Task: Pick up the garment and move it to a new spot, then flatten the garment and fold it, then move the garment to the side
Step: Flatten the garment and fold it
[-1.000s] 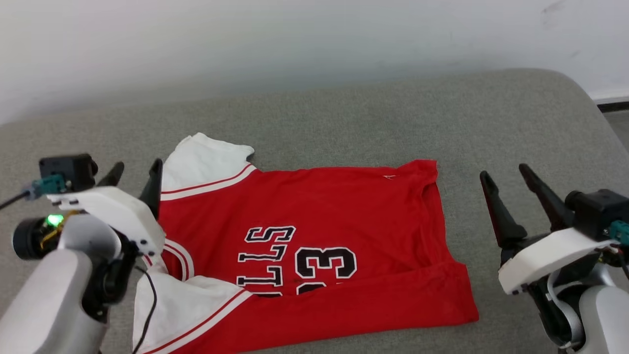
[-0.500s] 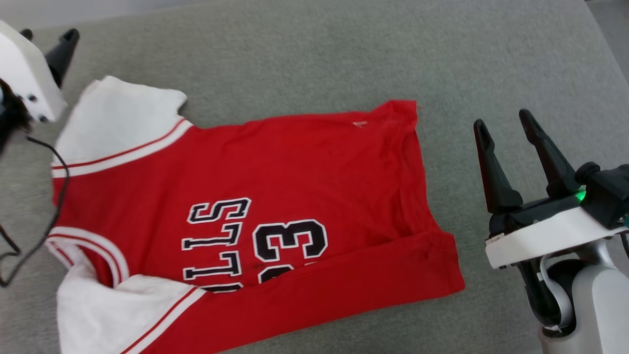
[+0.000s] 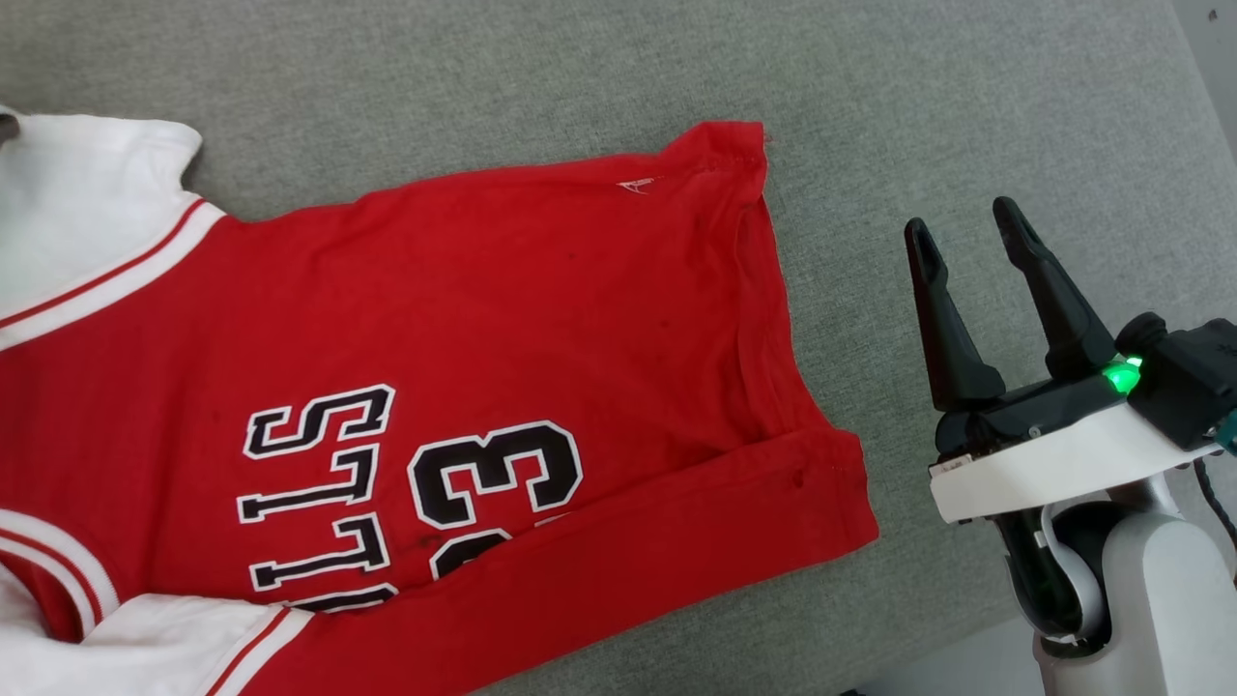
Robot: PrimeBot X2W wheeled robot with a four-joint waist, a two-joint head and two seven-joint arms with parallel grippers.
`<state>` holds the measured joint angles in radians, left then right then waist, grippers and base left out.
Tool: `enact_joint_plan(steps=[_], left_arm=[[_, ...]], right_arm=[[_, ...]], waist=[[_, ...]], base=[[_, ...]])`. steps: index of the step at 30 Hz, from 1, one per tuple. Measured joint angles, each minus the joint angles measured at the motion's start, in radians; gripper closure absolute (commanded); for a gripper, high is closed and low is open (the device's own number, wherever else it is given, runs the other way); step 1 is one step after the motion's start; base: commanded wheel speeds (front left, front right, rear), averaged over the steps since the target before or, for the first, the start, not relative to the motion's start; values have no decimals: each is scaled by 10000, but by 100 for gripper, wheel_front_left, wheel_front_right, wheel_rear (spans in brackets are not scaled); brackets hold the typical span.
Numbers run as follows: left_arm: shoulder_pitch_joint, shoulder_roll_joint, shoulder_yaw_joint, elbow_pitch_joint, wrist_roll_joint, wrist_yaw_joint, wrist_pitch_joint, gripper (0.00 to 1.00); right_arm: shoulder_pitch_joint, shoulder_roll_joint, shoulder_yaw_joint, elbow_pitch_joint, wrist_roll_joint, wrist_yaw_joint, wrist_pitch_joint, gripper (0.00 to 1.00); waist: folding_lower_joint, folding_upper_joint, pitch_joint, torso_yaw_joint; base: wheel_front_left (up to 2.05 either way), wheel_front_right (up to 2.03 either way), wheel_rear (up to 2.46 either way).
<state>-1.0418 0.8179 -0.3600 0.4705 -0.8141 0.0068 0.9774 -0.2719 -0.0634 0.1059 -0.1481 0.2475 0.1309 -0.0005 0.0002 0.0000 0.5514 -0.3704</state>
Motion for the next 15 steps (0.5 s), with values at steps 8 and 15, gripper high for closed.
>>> enact_joint_plan(steps=[8,15], left_arm=[[95,-247,374,771,-690,290,205,100],[450,-800,405,1089,-614,188,-1114,100]], right_arm=[[-21,36,33,142,173,0,61,0],[-206,-17,13,437,652,0,558,0]], waist=[[-2,0,229,-155],[-1,0,-103,64]], base=[[0,0,0],[0,0,0]])
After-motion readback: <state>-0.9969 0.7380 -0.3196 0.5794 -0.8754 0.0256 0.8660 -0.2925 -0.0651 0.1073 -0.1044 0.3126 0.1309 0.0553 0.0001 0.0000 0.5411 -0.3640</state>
